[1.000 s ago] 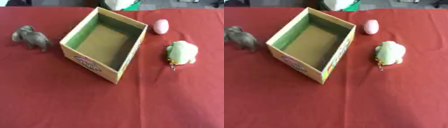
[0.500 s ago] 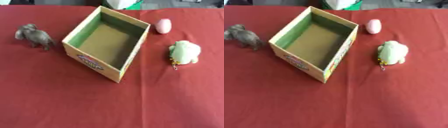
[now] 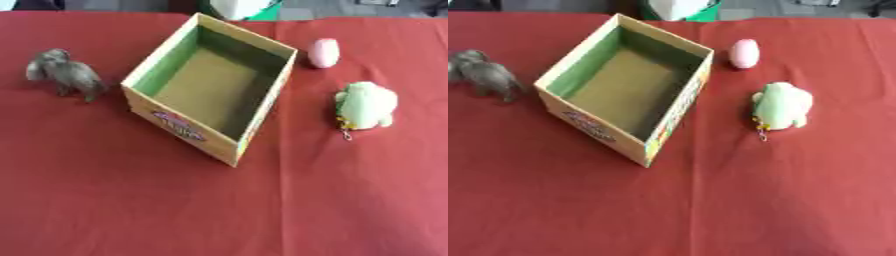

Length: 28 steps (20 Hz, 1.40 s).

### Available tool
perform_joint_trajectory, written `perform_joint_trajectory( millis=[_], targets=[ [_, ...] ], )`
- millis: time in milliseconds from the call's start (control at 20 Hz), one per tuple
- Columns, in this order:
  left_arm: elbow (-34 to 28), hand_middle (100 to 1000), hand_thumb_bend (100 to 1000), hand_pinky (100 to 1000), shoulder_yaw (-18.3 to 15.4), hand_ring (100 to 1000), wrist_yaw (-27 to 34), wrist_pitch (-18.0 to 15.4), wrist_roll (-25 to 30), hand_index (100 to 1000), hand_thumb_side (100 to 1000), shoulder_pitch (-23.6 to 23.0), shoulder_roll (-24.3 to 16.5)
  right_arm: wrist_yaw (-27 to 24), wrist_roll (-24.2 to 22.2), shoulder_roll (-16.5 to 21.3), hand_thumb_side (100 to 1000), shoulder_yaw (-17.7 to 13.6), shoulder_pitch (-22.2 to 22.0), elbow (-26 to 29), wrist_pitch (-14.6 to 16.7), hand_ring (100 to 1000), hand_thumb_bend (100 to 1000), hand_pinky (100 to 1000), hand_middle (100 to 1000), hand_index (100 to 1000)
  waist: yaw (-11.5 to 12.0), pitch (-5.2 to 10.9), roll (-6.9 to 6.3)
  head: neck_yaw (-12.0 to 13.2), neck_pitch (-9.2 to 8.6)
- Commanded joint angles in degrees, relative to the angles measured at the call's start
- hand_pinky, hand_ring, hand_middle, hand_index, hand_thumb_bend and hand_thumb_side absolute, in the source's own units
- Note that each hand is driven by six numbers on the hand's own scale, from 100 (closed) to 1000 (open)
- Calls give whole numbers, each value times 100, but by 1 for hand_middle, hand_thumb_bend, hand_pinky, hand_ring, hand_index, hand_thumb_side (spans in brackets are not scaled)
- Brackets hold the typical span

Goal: Pick up objects on the table and place them in the box.

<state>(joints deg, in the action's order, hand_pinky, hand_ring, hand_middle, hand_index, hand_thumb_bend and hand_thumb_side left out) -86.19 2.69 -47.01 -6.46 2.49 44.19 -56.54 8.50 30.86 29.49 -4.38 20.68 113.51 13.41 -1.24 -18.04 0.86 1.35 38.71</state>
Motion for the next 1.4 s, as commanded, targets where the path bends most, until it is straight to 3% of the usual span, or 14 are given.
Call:
perform_joint_trajectory(
  millis=[50, 250, 300, 400, 750, 1100, 1200, 1400],
  targets=[
    [253, 865, 754, 725, 184, 888, -440, -405, 513, 1000, 1000, 294, -155, -3, -55, 188, 979, 1, 74, 108, 12, 823, 100, 788, 751, 847, -18, 88, -10, 0, -78],
    [479, 872, 709, 736, 316, 897, -515, -809, 1141, 1000, 982, 532, -15, -12, -83, 189, 980, 11, 83, 108, 2, 825, 100, 788, 751, 847, -27, 76, -16, 5, -113],
    [501, 912, 648, 752, 334, 913, -493, -866, 1231, 1000, 865, 552, 8, -13, -87, 188, 981, 12, 84, 108, 0, 827, 100, 788, 750, 847, -32, 71, -18, 7, -123],
    [606, 939, 656, 762, 474, 925, -289, -1072, 1595, 1000, 805, 604, 112, -23, -103, 179, 981, 23, 92, 108, -12, 828, 100, 788, 750, 847, -52, 52, -26, 11, -154],
    [726, 957, 681, 768, 701, 935, 4, -1411, 2713, 1000, 734, 847, 238, -46, -142, 174, 982, 44, 113, 108, -20, 832, 100, 787, 749, 846, -64, 36, -35, 35, -197],
    [518, 973, 785, 777, 847, 960, -534, -1485, 3635, 1000, 695, 918, 164, -71, -180, 171, 982, 68, 128, 108, -21, 838, 100, 787, 747, 846, -52, 40, -45, 56, -194],
    [404, 943, 733, 782, 891, 954, -802, -1544, 3775, 1000, 674, 909, 157, -74, -186, 168, 982, 68, 127, 108, -24, 839, 100, 787, 745, 845, -50, 37, -45, 60, -201],
    [409, 840, 541, 780, 955, 908, -838, -1636, 3738, 1000, 599, 886, 187, -81, -197, 157, 984, 72, 135, 108, -26, 840, 100, 787, 742, 844, -61, 14, -37, 78, -225]
  ],
)
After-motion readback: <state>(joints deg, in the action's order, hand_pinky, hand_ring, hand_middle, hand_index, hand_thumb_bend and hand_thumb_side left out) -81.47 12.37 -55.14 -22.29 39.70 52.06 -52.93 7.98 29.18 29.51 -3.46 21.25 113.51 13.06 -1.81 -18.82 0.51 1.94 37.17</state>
